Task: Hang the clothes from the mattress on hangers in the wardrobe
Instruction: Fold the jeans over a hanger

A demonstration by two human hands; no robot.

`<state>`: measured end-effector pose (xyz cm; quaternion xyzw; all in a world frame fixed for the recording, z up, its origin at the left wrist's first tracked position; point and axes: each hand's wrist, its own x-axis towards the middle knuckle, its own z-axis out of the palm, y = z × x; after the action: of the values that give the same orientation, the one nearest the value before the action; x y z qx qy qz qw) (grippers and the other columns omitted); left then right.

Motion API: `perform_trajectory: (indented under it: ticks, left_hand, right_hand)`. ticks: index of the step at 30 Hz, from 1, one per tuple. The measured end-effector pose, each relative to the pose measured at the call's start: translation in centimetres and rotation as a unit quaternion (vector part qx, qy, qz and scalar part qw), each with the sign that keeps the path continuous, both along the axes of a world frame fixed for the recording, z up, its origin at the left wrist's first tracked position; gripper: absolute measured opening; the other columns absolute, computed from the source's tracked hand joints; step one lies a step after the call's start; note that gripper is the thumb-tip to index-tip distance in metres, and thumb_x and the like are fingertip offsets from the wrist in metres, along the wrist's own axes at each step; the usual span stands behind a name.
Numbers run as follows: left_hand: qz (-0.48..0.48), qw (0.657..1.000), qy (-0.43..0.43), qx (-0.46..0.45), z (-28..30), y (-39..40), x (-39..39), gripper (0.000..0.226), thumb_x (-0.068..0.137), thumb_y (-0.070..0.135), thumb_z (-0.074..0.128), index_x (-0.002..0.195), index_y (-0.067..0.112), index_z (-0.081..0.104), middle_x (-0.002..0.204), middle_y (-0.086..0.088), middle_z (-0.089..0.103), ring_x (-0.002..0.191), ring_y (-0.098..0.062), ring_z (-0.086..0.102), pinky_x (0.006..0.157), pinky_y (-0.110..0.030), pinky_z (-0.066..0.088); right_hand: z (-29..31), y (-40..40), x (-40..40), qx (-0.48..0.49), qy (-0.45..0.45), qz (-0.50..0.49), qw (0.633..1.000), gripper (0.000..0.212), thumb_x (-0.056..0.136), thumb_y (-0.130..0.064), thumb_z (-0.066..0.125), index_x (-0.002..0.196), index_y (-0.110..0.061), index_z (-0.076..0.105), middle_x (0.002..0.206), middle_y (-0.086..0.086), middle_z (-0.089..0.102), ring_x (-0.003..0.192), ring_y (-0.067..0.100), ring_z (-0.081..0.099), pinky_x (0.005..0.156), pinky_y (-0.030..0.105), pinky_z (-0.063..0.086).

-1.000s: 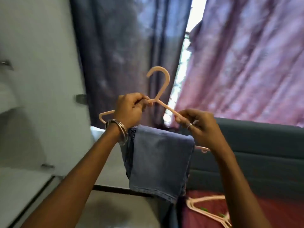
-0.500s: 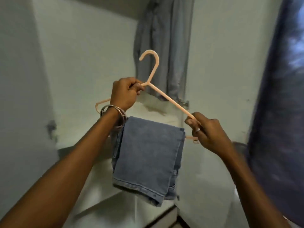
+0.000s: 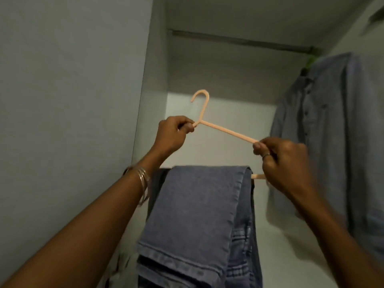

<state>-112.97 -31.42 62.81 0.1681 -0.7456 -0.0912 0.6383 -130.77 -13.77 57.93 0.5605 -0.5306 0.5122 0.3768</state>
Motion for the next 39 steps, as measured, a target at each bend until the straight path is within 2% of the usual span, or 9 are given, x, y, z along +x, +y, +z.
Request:
perform_trajectory:
  ticks: [2, 4, 10, 16, 22, 26, 30, 32, 39]
  left_hand:
    - [0.079, 0.997, -0.007, -0.014, 2.3, -2.1, -0.4, 0.019, 0.089, 0.015, 0.062, 0.107, 0.012, 0.070, 0.096, 0.001, 0.070, 0.088, -0.010, 0.062, 0.085, -0.023, 0.048]
    - [0.145, 0.989, 0.002, -0.028, 3.9, -4.0, -0.9, 0.024, 0.089, 0.013, 0.062, 0.112, 0.010, 0.067, 0.105, -0.004, 0.070, 0.093, -0.012, 0.062, 0.087, -0.021, 0.044]
    - [0.261, 0.963, -0.055, -0.038, 8.2, -9.0, -1.6, 0.024, 0.091, 0.012, 0.060, 0.113, 0.008, 0.066, 0.111, -0.008, 0.068, 0.099, -0.018, 0.064, 0.090, -0.026, 0.048]
    - [0.331, 0.936, -0.098, -0.064, 13.0, -11.8, -2.1, 0.020, 0.086, 0.016, 0.058, 0.100, 0.014, 0.071, 0.099, -0.008, 0.071, 0.089, -0.022, 0.066, 0.084, -0.033, 0.053]
    - [0.432, 0.895, -0.079, -0.082, 16.7, -15.1, -1.4, 0.010, 0.085, 0.020, 0.059, 0.084, 0.010, 0.061, 0.087, -0.012, 0.063, 0.081, -0.034, 0.063, 0.062, -0.033, 0.046]
    - [0.369, 0.924, 0.063, -0.078, 19.5, -16.5, -1.0, 0.017, 0.085, 0.014, 0.052, 0.080, 0.001, 0.062, 0.087, -0.021, 0.066, 0.082, -0.037, 0.063, 0.062, -0.033, 0.043]
    - [0.215, 0.956, 0.194, -0.047, 24.5, -16.8, -1.3, 0.023, 0.080, 0.019, 0.058, 0.079, -0.002, 0.068, 0.081, -0.017, 0.070, 0.081, -0.031, 0.068, 0.073, -0.036, 0.056]
    - [0.157, 0.963, 0.214, -0.039, 27.3, -16.8, -1.1, 0.029, 0.071, 0.025, 0.058, 0.079, 0.000, 0.070, 0.080, -0.017, 0.071, 0.080, -0.031, 0.070, 0.075, -0.042, 0.059]
    - [0.186, 0.961, 0.191, -0.071, 32.6, -15.5, -0.5, 0.029, 0.066, 0.021, 0.060, 0.087, 0.004, 0.069, 0.090, -0.020, 0.069, 0.083, -0.036, 0.068, 0.076, -0.043, 0.059]
  right_hand:
    - [2.9, -2.8, -1.4, 0.000, 0.013, -0.010, 1.000, 0.025, 0.095, -0.024, 0.054, 0.085, -0.009, 0.071, 0.057, 0.001, 0.058, 0.045, 0.017, 0.053, 0.046, 0.031, 0.049]
    - [5.8, -5.1, -2.5, 0.001, 0.022, -0.011, 1.000, 0.028, 0.096, -0.027, 0.052, 0.084, -0.009, 0.070, 0.058, 0.005, 0.060, 0.046, 0.021, 0.056, 0.049, 0.038, 0.053]
    - [15.3, -11.4, -3.3, -0.005, 0.021, -0.051, 0.998, 0.030, 0.096, -0.028, 0.053, 0.075, -0.009, 0.059, 0.058, -0.001, 0.043, 0.050, 0.017, 0.042, 0.045, 0.024, 0.026]
    - [24.4, -15.1, -1.5, -0.089, 0.033, -0.056, 0.994, 0.022, 0.092, -0.020, 0.057, 0.100, 0.000, 0.063, 0.102, 0.025, 0.061, 0.094, 0.044, 0.060, 0.071, 0.039, 0.047]
    - [30.7, -19.5, 0.0, -0.161, 0.082, -0.089, 0.980, 0.023, 0.091, -0.018, 0.060, 0.106, 0.000, 0.061, 0.107, 0.026, 0.059, 0.096, 0.045, 0.059, 0.073, 0.042, 0.049]
    - [34.6, -22.7, 1.2, -0.191, 0.073, -0.094, 0.974, 0.023, 0.090, -0.013, 0.063, 0.107, 0.002, 0.060, 0.108, 0.025, 0.059, 0.097, 0.045, 0.059, 0.069, 0.040, 0.046]
    - [38.3, -25.6, 2.1, -0.214, 0.078, -0.098, 0.969, 0.017, 0.091, -0.005, 0.056, 0.106, 0.002, 0.058, 0.108, 0.025, 0.058, 0.097, 0.044, 0.059, 0.067, 0.037, 0.041]
    - [39.8, -27.0, 2.2, -0.216, 0.074, -0.104, 0.968, 0.016, 0.091, -0.003, 0.054, 0.106, 0.002, 0.058, 0.108, 0.025, 0.058, 0.097, 0.044, 0.059, 0.067, 0.037, 0.041]
    - [41.8, -30.1, 2.9, -0.211, 0.065, -0.106, 0.970, 0.015, 0.092, -0.002, 0.053, 0.106, 0.001, 0.058, 0.108, 0.023, 0.059, 0.096, 0.043, 0.060, 0.064, 0.038, 0.041]
